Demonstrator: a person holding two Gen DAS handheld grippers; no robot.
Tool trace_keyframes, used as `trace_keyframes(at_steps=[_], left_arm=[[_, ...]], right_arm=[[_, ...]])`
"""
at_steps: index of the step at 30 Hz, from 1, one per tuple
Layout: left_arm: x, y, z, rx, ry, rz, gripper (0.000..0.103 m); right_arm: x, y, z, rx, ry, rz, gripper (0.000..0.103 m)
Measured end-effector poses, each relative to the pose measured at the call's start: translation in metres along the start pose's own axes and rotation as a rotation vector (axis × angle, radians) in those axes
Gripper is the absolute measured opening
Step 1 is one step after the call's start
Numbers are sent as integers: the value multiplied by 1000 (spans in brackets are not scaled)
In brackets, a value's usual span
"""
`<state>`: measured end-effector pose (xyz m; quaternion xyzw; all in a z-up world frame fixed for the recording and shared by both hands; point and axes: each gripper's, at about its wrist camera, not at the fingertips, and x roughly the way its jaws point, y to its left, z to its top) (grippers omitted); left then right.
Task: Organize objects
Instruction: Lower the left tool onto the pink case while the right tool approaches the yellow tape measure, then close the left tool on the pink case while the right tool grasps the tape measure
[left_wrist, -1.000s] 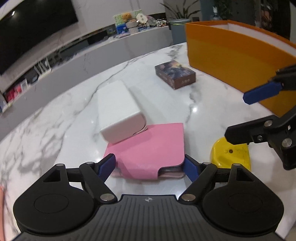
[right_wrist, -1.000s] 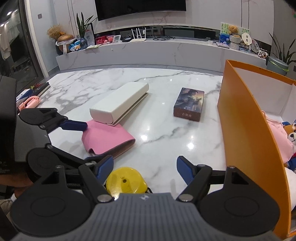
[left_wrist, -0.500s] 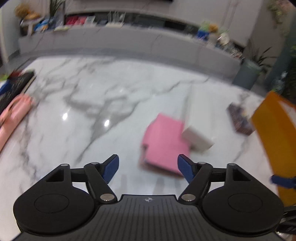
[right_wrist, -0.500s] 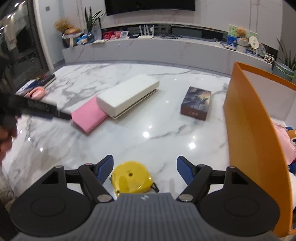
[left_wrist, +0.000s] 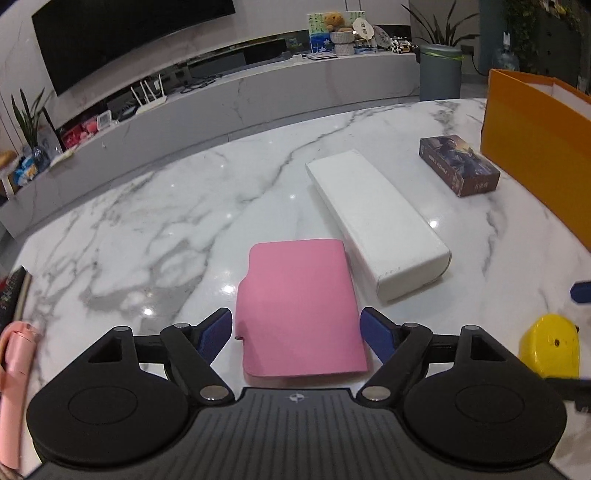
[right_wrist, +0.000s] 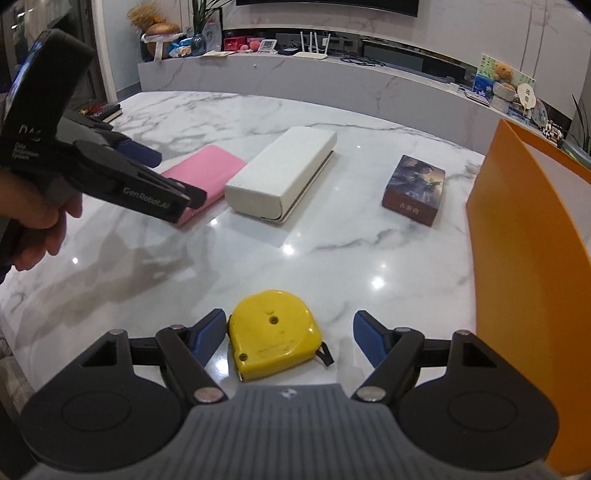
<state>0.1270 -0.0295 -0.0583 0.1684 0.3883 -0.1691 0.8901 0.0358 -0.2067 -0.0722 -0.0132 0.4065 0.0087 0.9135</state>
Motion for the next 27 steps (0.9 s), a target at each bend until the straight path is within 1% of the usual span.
trace_keyframes(at_steps=[3,5,6,9,11,13,15,24,27], left_arm=[[7,2,2,-14,12,-14,94],[14,2,1,-13,21,2,98],[16,4,1,-28,14,-5,98],[22,15,3,-123,36,-53,98],[24,20,2,-164,38,-77,99],[24,20,1,-148,26,-71,100],[25,20,2,-153,23,-76,100],[25,18,-1,-157,-11,-75,101],[24,18,-3,-159,-23,-77,101]], right_arm=[[3,3,0,-7,3,4,77],[6,4,0,-15,9,3,77],[7,5,-1,-17,13,2,77],[9,6,-2,-22,17,-4,77],[9,5,-2,-23,16,-8,77],[11,5,-1,-23,15,-8,76],[12,6,-1,-21,15,-9,76],[14,7,-1,-14,29,23,64],[13,8,-1,-21,31,23,63]])
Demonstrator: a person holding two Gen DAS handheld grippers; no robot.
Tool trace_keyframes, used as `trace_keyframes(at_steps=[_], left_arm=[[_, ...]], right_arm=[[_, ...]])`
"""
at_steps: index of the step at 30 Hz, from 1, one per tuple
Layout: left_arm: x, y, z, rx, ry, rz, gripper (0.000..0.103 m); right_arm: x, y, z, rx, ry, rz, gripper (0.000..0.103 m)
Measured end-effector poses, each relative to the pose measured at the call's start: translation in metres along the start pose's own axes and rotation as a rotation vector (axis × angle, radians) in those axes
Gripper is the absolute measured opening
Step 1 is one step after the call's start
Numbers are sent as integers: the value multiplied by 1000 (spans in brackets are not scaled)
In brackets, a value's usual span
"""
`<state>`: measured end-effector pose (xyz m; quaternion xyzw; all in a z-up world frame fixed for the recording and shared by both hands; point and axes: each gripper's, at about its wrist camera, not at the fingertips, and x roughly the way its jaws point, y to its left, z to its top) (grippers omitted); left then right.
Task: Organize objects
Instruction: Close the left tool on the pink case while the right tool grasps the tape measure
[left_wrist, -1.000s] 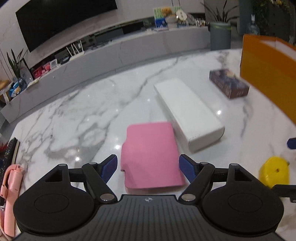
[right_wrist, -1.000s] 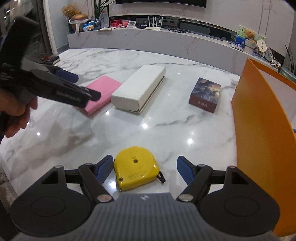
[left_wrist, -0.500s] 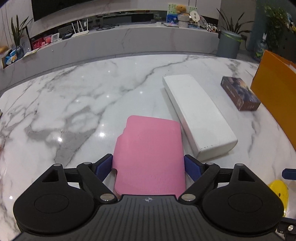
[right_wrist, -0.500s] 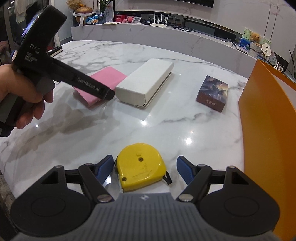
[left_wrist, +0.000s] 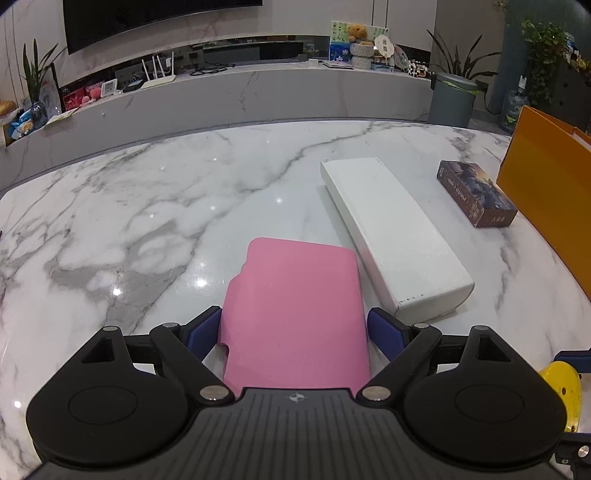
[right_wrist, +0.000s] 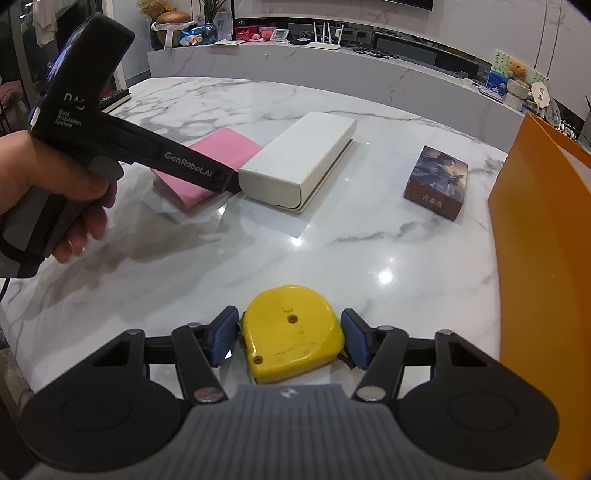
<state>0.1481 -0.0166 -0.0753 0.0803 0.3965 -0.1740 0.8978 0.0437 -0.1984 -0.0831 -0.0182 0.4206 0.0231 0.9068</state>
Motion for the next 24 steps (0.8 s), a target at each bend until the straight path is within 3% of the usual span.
trace_keyframes(at_steps=[4,7,24], left_arm=[[0,-1,0,-5,7,4,100],[-2,2,1,-17,16,-6,94],[-27,0,-3,-52,29,-33,92]], right_arm=[[-1,-1,0,1,6,1,63],[1,-2,0,2,5,0,63],[-6,-5,-3,10,-3,-14,62]])
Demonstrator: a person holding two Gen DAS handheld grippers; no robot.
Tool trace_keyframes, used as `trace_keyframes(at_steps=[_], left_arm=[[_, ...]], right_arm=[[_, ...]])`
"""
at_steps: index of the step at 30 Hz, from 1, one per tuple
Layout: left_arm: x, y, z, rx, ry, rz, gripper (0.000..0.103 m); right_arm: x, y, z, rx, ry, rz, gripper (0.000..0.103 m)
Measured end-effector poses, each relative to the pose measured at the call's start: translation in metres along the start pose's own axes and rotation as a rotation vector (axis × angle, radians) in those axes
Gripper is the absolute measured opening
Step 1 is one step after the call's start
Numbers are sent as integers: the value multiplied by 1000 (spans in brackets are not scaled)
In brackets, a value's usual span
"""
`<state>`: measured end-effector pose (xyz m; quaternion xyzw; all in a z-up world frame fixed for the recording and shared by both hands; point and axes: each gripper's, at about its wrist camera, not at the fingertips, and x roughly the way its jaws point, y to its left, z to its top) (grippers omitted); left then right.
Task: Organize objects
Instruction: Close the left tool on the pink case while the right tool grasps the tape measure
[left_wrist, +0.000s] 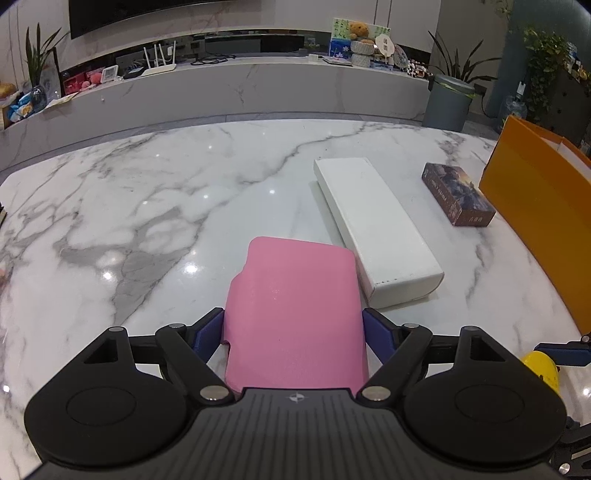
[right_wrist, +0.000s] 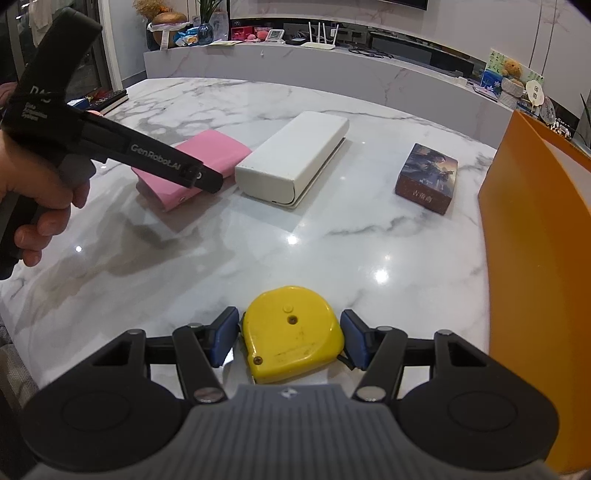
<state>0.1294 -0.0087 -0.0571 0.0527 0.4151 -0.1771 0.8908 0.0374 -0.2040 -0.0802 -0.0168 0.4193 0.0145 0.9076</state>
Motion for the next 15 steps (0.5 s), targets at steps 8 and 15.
trace_keyframes(at_steps=[8,15], left_arm=[[-16,-3,-1,0,-17,-3,92],[-34,-10,-4,26,-40,-3,92]], right_arm=[[-11,-2,1,2,-23,-12,62],[-24,-3,3,-5,-51,-22,62]])
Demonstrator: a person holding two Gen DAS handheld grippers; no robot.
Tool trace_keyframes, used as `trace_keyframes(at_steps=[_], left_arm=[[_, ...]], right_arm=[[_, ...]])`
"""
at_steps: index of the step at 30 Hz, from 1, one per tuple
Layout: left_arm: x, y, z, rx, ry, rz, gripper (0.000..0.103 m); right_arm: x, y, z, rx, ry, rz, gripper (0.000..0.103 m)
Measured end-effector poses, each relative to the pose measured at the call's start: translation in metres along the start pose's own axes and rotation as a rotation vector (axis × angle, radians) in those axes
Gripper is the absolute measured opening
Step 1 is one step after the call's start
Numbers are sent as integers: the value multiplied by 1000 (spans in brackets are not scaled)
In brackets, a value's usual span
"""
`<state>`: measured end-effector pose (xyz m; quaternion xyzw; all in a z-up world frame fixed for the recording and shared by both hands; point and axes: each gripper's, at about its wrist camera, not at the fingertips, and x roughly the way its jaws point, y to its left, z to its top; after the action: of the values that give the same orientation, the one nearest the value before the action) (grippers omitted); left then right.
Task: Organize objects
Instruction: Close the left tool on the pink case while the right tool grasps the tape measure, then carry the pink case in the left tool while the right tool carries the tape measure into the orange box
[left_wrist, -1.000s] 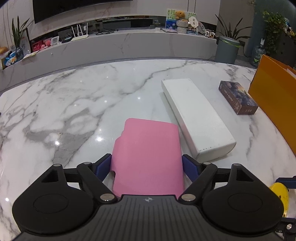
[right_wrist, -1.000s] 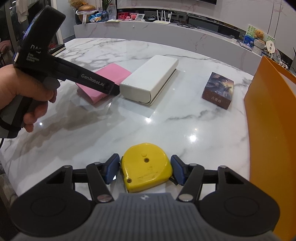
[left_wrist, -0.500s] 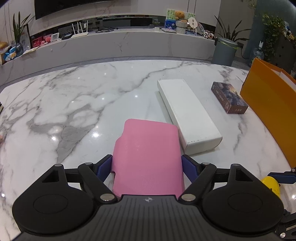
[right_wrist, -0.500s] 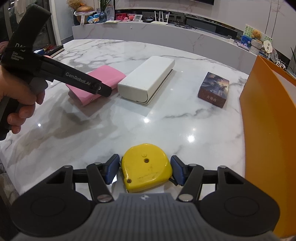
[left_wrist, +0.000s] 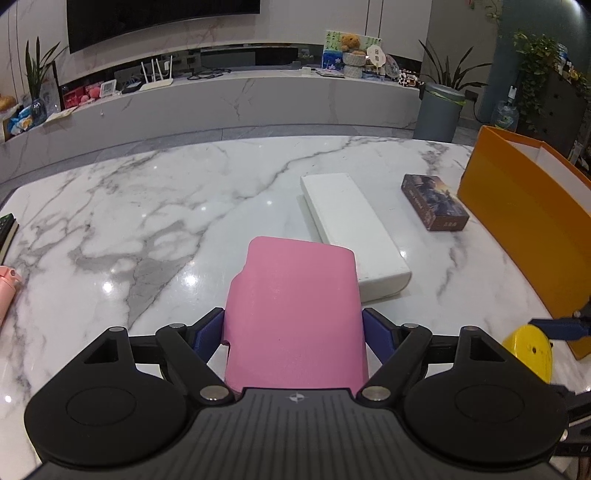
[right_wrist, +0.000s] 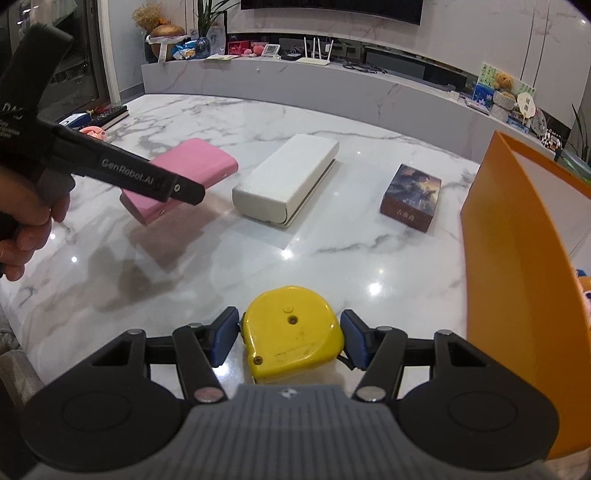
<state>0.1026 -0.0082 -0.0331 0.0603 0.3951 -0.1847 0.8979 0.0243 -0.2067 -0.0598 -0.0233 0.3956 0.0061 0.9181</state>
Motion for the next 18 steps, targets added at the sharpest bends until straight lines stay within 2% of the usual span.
trace_keyframes(at_steps=[9,18], left_arm=[[-26,-19,-9,32,-7,-27,91],[-61,-40,-12,37,-53,-78,91]], right_arm=[[-24,-9,13,33,-47,4,62],[-52,-21,21,72,-97,-17,62]])
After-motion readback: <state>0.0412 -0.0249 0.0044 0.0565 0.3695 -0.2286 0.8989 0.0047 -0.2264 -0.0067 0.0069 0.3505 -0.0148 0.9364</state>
